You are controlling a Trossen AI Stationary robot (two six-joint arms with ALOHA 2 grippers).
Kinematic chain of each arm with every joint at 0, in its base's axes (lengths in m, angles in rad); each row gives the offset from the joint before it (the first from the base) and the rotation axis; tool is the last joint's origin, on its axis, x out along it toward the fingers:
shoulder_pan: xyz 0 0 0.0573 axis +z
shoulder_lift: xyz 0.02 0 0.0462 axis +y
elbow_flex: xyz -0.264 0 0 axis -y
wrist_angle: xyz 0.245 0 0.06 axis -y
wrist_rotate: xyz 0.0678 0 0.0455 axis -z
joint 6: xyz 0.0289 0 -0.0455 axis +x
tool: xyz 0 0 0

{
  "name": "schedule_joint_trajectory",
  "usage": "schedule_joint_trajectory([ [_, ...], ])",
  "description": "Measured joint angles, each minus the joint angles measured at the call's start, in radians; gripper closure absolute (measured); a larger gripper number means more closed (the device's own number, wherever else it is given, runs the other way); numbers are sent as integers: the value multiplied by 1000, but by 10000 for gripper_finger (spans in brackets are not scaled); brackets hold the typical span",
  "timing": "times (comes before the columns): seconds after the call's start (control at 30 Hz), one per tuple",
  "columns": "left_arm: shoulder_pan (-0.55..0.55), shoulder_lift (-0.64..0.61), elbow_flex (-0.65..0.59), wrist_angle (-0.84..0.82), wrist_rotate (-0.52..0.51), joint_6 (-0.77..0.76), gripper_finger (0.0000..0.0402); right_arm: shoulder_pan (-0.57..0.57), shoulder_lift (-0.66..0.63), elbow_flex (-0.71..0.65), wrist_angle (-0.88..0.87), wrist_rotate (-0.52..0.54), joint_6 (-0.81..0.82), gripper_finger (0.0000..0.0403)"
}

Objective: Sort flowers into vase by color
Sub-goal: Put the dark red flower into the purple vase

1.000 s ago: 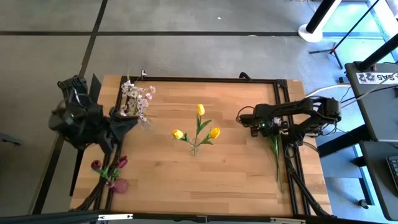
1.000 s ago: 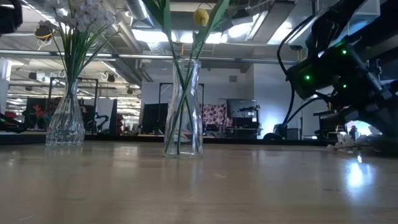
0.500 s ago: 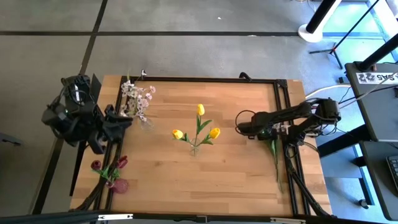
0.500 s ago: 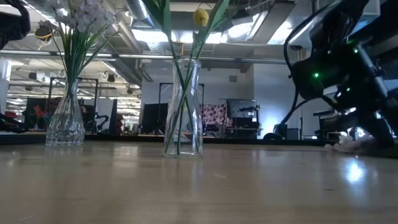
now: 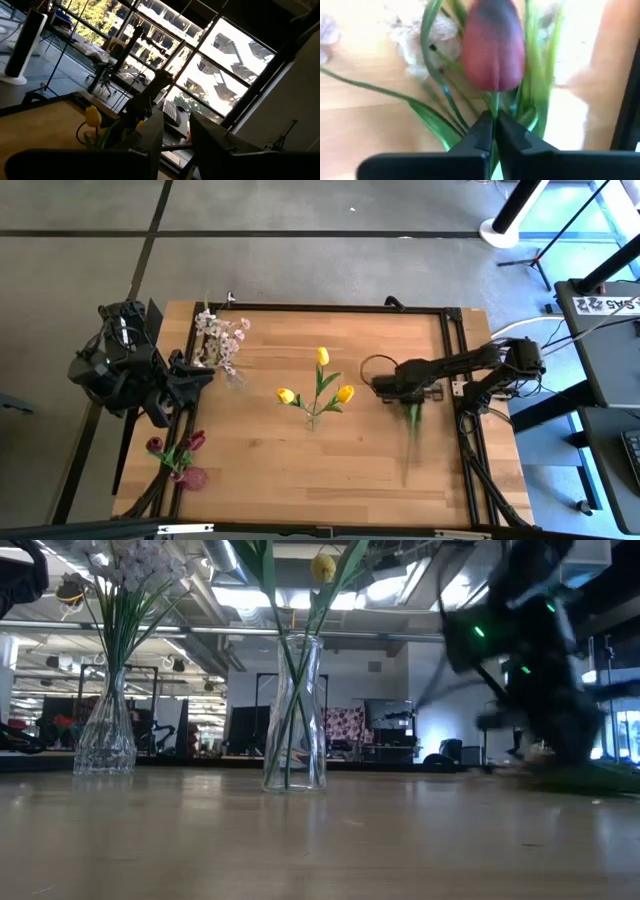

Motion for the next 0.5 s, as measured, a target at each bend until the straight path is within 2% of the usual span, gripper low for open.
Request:
schedule_joint_trajectory([
  [0.13, 0, -1, 0, -54, -1, -14, 309, 29, -2, 175, -28, 122, -84, 383],
  [0.27, 7, 11, 0, -86, -7, -69, 309, 81, -20, 330, -48, 260, -183, 396],
  [0.5, 32, 55, 0, -80, -25, -150, 301, 196, -36, 493, -123, 388, -233, 392],
])
